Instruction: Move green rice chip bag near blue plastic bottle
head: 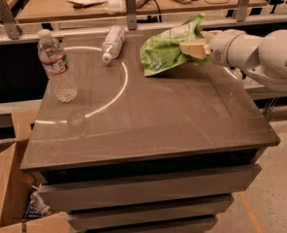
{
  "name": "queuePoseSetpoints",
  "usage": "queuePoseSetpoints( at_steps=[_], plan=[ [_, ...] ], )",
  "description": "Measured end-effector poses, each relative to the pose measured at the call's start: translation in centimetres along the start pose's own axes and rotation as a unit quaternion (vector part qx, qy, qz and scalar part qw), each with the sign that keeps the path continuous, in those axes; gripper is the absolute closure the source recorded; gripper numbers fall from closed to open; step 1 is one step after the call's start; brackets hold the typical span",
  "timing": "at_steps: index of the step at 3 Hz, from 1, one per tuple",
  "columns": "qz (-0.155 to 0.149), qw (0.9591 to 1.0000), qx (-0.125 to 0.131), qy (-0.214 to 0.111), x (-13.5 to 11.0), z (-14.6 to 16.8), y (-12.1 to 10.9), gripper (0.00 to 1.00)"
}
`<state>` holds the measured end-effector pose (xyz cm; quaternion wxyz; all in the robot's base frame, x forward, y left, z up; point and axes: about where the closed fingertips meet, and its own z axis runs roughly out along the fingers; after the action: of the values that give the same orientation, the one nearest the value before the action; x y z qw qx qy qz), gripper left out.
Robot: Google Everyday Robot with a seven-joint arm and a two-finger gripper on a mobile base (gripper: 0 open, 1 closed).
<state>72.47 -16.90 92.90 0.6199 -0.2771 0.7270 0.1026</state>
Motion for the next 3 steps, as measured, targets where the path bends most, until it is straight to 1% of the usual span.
queuePoseSetpoints(
  at_steps=[1,2,3],
  plan=[
    [0.002,1.0,0.006,-0.006,-0.3,3.4,-0.6,1.0],
    [0.004,0.9999,-0.003,-0.009,-0.6,5.6,-0.8,1.0],
    [0.004,0.9998,-0.016,-0.009,-1.0,7.5,-0.4,1.0]
  ],
)
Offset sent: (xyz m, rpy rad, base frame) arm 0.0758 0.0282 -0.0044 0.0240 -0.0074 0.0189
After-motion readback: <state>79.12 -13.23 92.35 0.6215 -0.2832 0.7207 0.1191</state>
